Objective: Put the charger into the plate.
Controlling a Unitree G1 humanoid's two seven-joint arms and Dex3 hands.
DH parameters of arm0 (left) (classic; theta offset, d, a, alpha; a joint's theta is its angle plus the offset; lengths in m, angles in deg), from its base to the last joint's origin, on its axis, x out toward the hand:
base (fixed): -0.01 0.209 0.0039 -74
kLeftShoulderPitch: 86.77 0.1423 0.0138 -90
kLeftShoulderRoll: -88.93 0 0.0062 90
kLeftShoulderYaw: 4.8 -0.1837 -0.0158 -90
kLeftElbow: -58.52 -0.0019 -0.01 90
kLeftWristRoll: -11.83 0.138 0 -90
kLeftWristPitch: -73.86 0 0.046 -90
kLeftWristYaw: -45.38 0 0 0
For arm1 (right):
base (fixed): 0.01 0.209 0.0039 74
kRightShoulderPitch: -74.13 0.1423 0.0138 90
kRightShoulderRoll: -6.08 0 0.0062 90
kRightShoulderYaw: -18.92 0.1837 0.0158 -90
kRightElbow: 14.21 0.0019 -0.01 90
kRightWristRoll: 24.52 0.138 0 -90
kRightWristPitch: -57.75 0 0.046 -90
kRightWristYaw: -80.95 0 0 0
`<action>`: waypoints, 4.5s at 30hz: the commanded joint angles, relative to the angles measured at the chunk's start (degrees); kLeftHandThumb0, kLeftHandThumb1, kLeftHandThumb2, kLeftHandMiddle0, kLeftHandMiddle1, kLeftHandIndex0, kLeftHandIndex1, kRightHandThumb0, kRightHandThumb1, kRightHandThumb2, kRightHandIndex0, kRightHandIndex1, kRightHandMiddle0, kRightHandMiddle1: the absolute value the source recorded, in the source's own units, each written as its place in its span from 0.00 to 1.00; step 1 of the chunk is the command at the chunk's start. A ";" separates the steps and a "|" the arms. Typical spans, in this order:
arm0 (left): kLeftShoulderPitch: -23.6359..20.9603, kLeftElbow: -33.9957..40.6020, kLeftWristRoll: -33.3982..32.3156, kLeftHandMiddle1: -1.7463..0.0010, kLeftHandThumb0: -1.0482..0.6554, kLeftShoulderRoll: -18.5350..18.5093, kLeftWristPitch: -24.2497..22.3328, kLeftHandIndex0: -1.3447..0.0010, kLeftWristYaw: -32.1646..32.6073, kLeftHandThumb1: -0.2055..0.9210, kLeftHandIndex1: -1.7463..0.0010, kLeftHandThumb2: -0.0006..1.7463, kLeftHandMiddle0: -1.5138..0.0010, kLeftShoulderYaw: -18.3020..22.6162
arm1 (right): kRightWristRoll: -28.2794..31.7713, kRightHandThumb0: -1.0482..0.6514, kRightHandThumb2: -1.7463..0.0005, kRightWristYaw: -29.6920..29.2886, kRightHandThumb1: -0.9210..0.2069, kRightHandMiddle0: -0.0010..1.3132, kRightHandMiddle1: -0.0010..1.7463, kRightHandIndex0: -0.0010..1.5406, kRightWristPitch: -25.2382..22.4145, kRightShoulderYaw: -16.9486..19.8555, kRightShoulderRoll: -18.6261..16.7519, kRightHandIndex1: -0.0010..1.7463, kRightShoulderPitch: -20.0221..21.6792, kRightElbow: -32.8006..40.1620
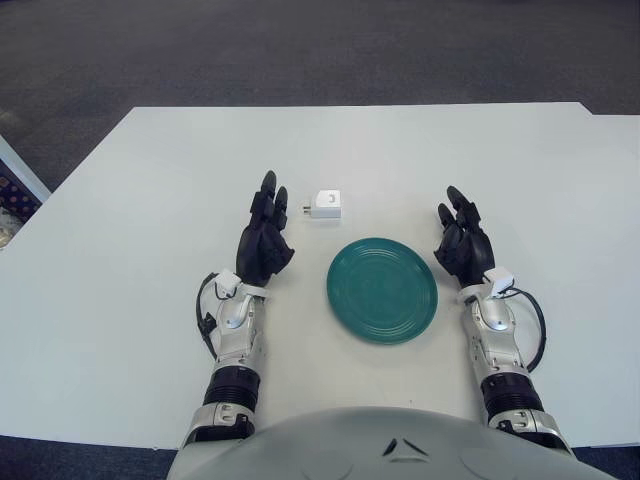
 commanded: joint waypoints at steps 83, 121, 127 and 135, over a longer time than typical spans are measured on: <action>-33.88 -4.76 66.52 1.00 0.00 -32.31 -26.07 0.97 19.26 1.00 0.51 0.35 0.97 -32.10 | 0.93 0.12 0.46 0.31 0.00 0.00 0.12 0.04 -3.91 -1.39 -6.17 0.00 -1.62 -6.55; -46.04 -25.99 62.89 1.00 0.00 -25.05 -28.01 1.00 17.28 1.00 0.65 0.30 0.97 -38.22 | 0.73 0.14 0.47 -0.36 0.00 0.00 0.15 0.05 -2.24 -1.33 -8.31 0.00 -1.91 -7.88; -47.80 -30.28 62.70 1.00 0.00 -23.57 -27.73 0.99 17.51 1.00 0.64 0.31 0.97 -39.62 | 1.02 0.14 0.47 -0.18 0.00 0.00 0.16 0.06 -1.21 -0.96 -8.41 0.00 -1.85 -8.69; -49.08 -33.55 62.40 1.00 0.00 -22.24 -27.67 0.97 18.01 1.00 0.62 0.30 0.96 -40.73 | 1.24 0.14 0.47 0.00 0.00 0.00 0.16 0.06 -1.05 -0.98 -8.65 0.00 -1.95 -8.42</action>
